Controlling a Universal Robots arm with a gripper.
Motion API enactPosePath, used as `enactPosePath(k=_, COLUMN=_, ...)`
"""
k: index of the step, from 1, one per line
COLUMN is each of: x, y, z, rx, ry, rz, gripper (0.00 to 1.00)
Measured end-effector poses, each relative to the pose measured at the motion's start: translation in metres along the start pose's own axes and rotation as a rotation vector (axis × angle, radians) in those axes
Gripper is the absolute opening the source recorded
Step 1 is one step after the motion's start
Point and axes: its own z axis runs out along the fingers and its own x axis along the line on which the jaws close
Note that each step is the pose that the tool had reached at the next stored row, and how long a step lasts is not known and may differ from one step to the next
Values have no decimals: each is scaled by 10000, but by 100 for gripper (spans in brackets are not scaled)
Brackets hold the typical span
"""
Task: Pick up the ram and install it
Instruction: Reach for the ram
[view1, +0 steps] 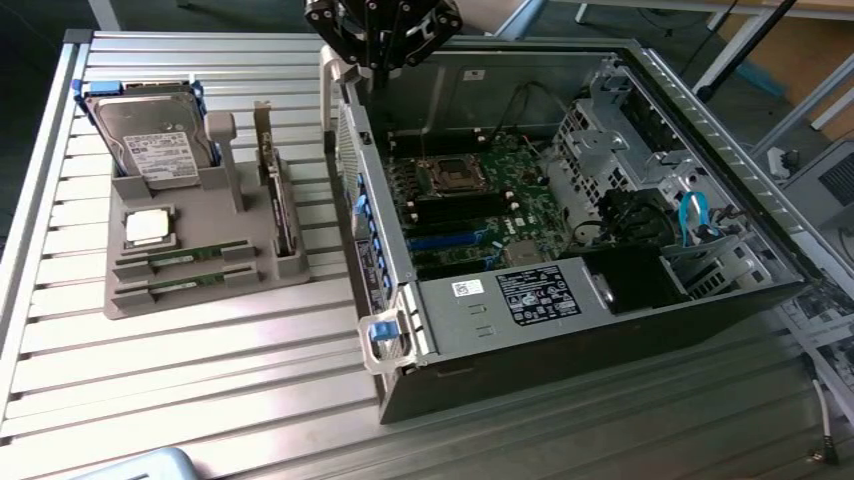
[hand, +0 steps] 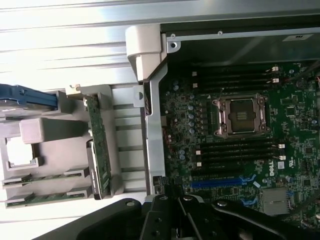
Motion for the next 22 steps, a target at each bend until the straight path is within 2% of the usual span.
enactPosePath(k=22, x=151, y=-11, z=-3, rx=0, ry=0, rz=1, gripper=11)
